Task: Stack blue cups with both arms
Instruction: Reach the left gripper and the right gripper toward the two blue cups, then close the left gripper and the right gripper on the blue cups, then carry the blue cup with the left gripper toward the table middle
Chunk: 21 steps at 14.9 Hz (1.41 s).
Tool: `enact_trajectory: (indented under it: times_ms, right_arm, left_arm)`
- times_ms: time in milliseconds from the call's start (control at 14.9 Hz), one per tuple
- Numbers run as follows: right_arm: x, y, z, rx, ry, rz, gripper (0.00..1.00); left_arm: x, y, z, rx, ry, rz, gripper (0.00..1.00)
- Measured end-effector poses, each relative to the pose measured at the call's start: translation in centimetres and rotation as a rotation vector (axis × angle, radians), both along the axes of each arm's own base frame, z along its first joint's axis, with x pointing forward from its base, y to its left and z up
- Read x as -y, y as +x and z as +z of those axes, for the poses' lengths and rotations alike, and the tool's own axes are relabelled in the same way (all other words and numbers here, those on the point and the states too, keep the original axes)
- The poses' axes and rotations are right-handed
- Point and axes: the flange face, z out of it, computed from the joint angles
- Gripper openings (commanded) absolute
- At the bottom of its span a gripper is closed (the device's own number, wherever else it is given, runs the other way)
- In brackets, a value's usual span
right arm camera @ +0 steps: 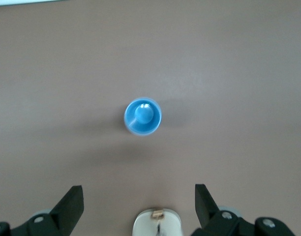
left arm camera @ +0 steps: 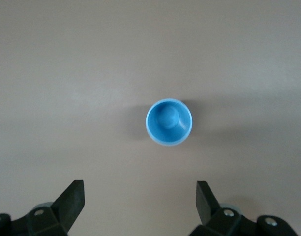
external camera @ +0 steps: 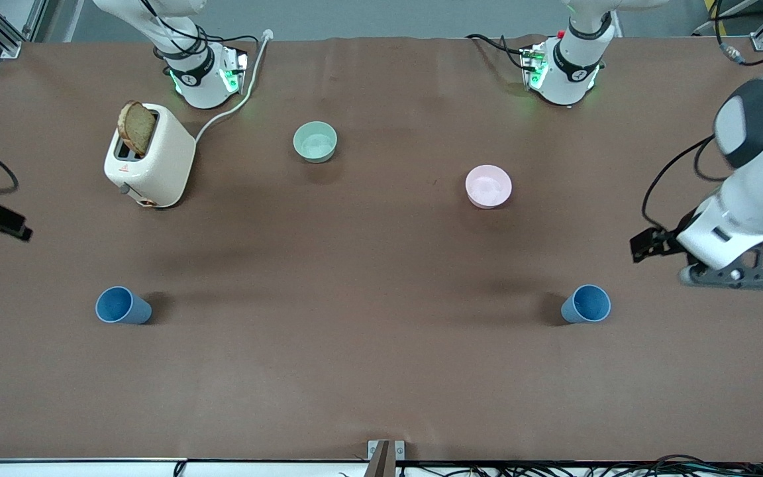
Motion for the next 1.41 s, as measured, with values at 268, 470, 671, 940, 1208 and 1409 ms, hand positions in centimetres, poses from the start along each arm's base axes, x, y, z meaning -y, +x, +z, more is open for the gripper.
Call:
enact_trajectory:
  times_ms: [268,470,671,940,1208,1409]
  right_arm:
    - [2.8,3.0,-12.8,0.009,-0.023,0.061,1.0]
    - [2.3,3.5,-19.3,0.008,-0.029,0.089,1.0]
    - [1.8,4.0,-22.5,0.011,-0.036,0.119,1.0]
    - [2.1,4.2,-25.2,0.017,-0.043,0.138,1.0]
    - [2.1,4.0,-27.4,0.019,-0.046,0.142,0.73]
    - [2.1,4.0,-28.3,0.012,-0.045,0.141,0.39]
  left_arm:
    - [-1.2,1.0,-9.0,0.005,-0.01,0.008,1.0]
    - [-1.8,1.5,-13.6,-0.023,-0.014,0.01,0.78]
    - [-2.7,1.8,-16.6,-0.032,-0.018,0.024,0.74]
    - [-2.8,2.2,-18.6,-0.016,-0.025,0.026,0.27]
    - [-2.0,2.2,-20.2,-0.019,-0.032,0.016,0.0]
    - [-1.1,2.5,-19.7,-0.004,-0.042,0.004,0.0]
